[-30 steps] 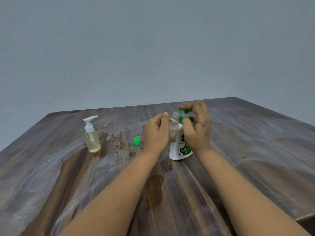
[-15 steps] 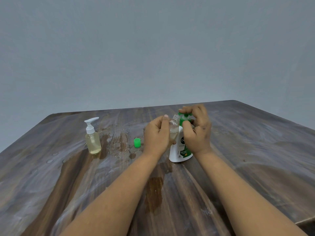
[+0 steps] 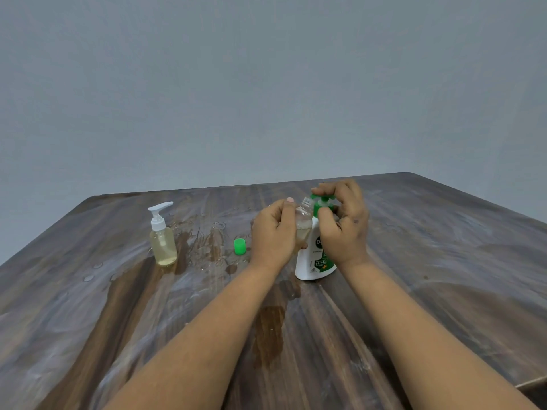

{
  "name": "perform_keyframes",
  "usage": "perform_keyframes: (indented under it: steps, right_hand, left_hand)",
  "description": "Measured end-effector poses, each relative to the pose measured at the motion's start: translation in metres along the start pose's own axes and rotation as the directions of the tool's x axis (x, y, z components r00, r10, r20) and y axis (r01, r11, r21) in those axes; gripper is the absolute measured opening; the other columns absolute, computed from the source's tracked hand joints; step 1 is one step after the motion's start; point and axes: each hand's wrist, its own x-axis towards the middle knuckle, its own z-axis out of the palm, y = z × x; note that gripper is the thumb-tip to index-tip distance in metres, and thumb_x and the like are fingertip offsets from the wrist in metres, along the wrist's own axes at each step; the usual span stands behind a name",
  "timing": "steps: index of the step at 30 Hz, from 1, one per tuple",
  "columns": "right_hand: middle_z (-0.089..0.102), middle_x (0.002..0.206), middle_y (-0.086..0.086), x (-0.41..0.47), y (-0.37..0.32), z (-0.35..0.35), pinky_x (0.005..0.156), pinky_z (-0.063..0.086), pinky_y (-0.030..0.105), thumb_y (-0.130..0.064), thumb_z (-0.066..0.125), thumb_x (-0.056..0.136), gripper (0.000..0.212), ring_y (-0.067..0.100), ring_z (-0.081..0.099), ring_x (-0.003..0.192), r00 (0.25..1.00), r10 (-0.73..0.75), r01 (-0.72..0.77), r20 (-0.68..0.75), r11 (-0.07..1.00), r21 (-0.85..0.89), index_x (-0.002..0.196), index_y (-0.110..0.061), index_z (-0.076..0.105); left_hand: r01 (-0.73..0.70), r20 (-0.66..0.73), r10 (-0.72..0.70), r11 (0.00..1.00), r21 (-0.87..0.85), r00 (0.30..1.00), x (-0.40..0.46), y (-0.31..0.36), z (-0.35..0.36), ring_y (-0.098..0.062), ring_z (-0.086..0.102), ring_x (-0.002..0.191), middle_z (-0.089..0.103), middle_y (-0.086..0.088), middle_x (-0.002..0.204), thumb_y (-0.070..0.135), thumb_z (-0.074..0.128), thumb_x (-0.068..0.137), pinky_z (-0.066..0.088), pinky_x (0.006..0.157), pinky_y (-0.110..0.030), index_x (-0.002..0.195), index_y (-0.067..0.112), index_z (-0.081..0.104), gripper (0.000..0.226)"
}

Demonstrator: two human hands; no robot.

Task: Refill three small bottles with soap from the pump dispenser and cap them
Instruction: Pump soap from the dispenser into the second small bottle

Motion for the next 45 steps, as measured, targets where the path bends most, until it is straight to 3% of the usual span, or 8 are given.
perform_keyframes:
  steps: [7,14,22,26,29,33,38,45]
  right_hand:
    - [0.055,0.097,-0.006,-0.0009,0.0002,-0.0003,0.064,0.045,0.026,-0.007,0.043,0.068,0.037,0.005,0.056,0.09,1.0,-0.024,0.025,-0.005,1.0,0.019,0.096,-0.011,0.066]
    - [0.053,0.095,-0.016,0.0002,0.0001,-0.0004,0.07,0.045,0.017,-0.006,0.044,0.069,0.031,-0.003,0.055,0.089,1.0,-0.001,0.001,-0.01,1.0,0.014,0.089,-0.009,0.067]
    - [0.056,0.096,-0.005,-0.0004,-0.002,-0.0003,0.072,0.045,0.021,-0.002,0.044,0.066,0.039,-0.002,0.054,0.09,0.999,-0.035,0.035,-0.018,0.999,0.003,0.097,-0.009,0.066]
    - [0.055,0.096,-0.013,0.0005,-0.0008,-0.0004,0.067,0.045,0.022,0.0,0.046,0.067,0.037,0.001,0.056,0.089,1.0,-0.003,0.003,-0.015,1.0,0.017,0.096,-0.01,0.067]
    - [0.054,0.094,-0.016,0.0008,0.0002,0.0003,0.067,0.046,0.021,-0.001,0.046,0.068,0.031,-0.001,0.055,0.086,1.0,0.015,-0.015,-0.014,1.0,0.018,0.09,-0.009,0.067]
    - [0.053,0.095,-0.013,0.0005,-0.0005,-0.0002,0.068,0.047,0.026,-0.001,0.045,0.067,0.032,0.002,0.056,0.087,1.0,0.007,-0.007,-0.015,1.0,0.026,0.09,-0.01,0.066]
    - [0.055,0.098,-0.008,-0.0004,-0.0023,-0.0011,0.071,0.048,0.03,-0.006,0.043,0.067,0.04,0.012,0.057,0.091,1.0,-0.029,0.029,-0.01,0.999,0.031,0.099,-0.023,0.061]
    - [0.055,0.097,-0.004,-0.0003,-0.0011,-0.0017,0.068,0.045,0.025,-0.007,0.044,0.068,0.036,0.006,0.056,0.089,1.0,0.001,-0.001,0.007,1.0,-0.001,0.096,-0.008,0.066]
  left_hand:
    - [0.01,-0.001,-0.01,1.0,0.006,1.0,-0.0003,0.0006,0.0002,-0.019,0.053,0.036,0.047,-0.027,0.056,0.027,0.044,0.104,0.05,0.046,-0.061,0.076,-0.008,0.053,0.046]
    - [0.007,-0.012,-0.007,1.0,0.013,1.0,-0.0001,-0.0015,0.0009,-0.019,0.056,0.039,0.047,-0.031,0.061,0.029,0.045,0.103,0.049,0.044,-0.06,0.077,-0.009,0.053,0.047]
    - [-0.011,-0.013,0.011,1.0,0.028,1.0,0.0007,-0.0032,0.0004,-0.02,0.056,0.04,0.046,-0.029,0.058,0.029,0.044,0.103,0.049,0.044,-0.059,0.076,-0.009,0.053,0.047]
    - [-0.018,-0.007,0.018,1.0,0.025,1.0,0.0014,-0.0038,0.0002,-0.02,0.055,0.039,0.046,-0.029,0.058,0.029,0.044,0.103,0.049,0.043,-0.058,0.075,-0.009,0.052,0.048]
    - [-0.017,-0.012,0.017,1.0,0.018,1.0,0.0018,-0.0041,0.0007,-0.018,0.054,0.036,0.045,-0.023,0.052,0.028,0.045,0.103,0.05,0.041,-0.054,0.072,-0.007,0.051,0.047]
    - [-0.029,-0.023,0.029,0.999,0.022,0.999,0.002,-0.0044,0.0006,-0.021,0.054,0.039,0.046,-0.032,0.057,0.025,0.045,0.103,0.049,0.036,-0.035,0.073,-0.008,0.052,0.046]
    - [-0.049,-0.016,0.049,0.998,0.033,0.999,0.0027,-0.0058,-0.0004,-0.028,0.052,0.038,0.045,-0.036,0.059,0.028,0.043,0.104,0.047,0.036,-0.037,0.077,-0.012,0.05,0.049]
    - [-0.091,-0.061,0.095,0.993,0.07,0.994,0.0009,-0.0076,0.0021,-0.044,0.056,0.053,0.05,-0.034,0.061,0.032,0.042,0.104,0.048,0.038,-0.035,0.076,-0.005,0.055,0.048]
